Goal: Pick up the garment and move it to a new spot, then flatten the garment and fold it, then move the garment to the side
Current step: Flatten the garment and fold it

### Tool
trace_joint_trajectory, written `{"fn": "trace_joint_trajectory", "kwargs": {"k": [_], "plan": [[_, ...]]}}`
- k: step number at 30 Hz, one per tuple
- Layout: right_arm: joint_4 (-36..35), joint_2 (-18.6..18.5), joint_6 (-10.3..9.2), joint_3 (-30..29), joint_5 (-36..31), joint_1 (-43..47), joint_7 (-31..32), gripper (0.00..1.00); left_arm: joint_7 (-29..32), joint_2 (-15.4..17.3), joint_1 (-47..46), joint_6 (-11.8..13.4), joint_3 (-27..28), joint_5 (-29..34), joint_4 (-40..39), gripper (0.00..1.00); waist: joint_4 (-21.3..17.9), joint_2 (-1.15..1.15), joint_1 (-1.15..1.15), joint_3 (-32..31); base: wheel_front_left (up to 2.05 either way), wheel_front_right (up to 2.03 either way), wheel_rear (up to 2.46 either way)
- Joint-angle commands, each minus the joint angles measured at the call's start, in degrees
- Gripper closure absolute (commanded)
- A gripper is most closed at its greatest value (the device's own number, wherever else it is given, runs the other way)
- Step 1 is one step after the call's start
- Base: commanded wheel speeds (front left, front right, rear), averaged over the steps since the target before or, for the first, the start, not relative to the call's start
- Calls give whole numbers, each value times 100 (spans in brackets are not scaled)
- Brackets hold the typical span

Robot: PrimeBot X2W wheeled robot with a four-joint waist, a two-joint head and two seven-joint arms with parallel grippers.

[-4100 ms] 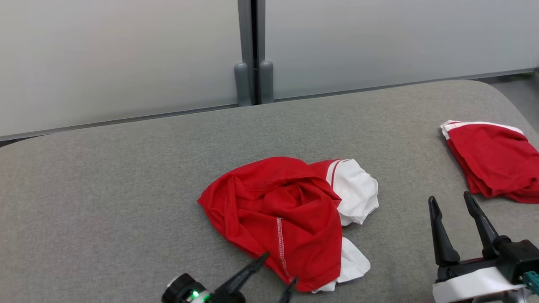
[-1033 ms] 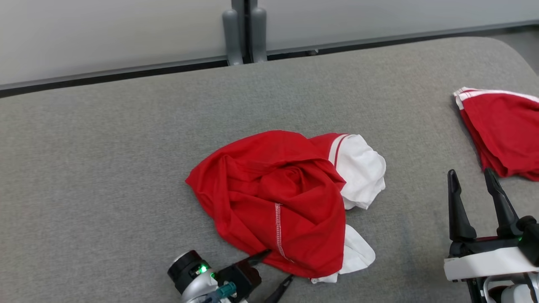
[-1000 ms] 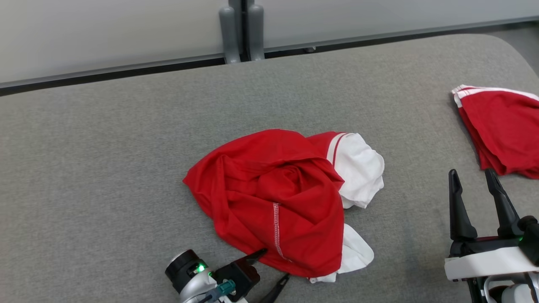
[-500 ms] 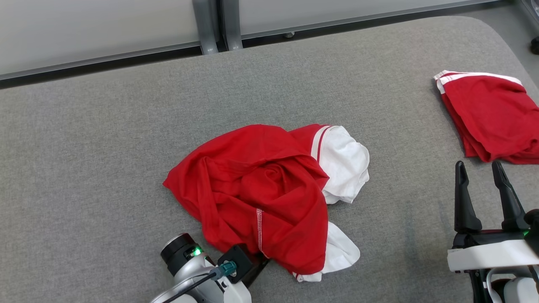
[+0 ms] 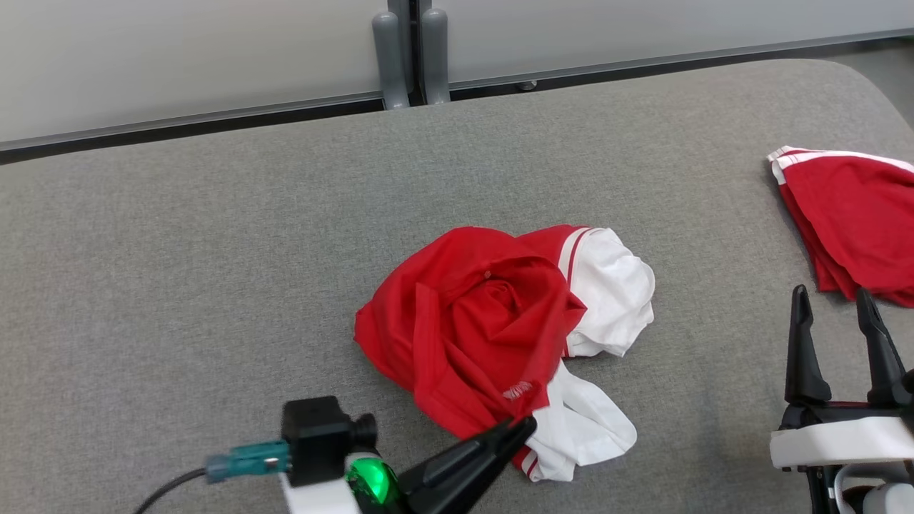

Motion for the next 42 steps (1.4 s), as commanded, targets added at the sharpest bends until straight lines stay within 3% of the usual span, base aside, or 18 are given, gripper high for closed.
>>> {"fn": "trace_joint_trajectory", "kwargs": {"k": [1,5,9,18,28,30,31,32,37,42], "plan": [[3,-26,-1,14,-23,19,-29,0,-120,37,76,44,203,-151,-140,100,71,0,0,-47,0,0,0],[0,-26,-1,12,-69,70,-29,0,-892,-146,456,379,1231,-920,-225,100,197,0,0,-123,0,0,0],[10,-26,-1,-1,-135,93,-29,0,-1491,-238,856,694,2196,-1543,243,100,288,0,0,-184,0,0,0],[37,-27,-1,-24,-228,170,-29,0,-1957,-506,1751,1060,3119,-2418,1566,100,522,0,0,-287,0,0,0],[62,-94,-1,30,-267,249,-29,0,-2122,-762,2213,1118,3550,-2728,2489,98,888,0,0,-420,0,0,0],[63,-96,-1,39,-271,246,-29,0,-2157,-802,2174,1121,3607,-2684,2646,61,936,0,0,-430,0,0,0],[62,-100,-1,45,-270,247,-29,0,-2164,-837,2144,1094,3620,-2679,2698,26,955,0,0,-433,0,0,0],[63,-101,-1,47,-270,250,-29,0,-2174,-846,2124,1066,3626,-2654,2743,0,969,0,0,-437,0,0,0],[50,-108,-1,36,-266,265,-29,0,-2218,-712,2119,1129,3667,-2334,2871,0,1014,0,0,-448,0,0,0],[32,-112,-1,13,-261,270,-29,0,-2263,-428,2274,1441,3950,-1592,2875,0,996,0,0,-509,0,0,0]]}}
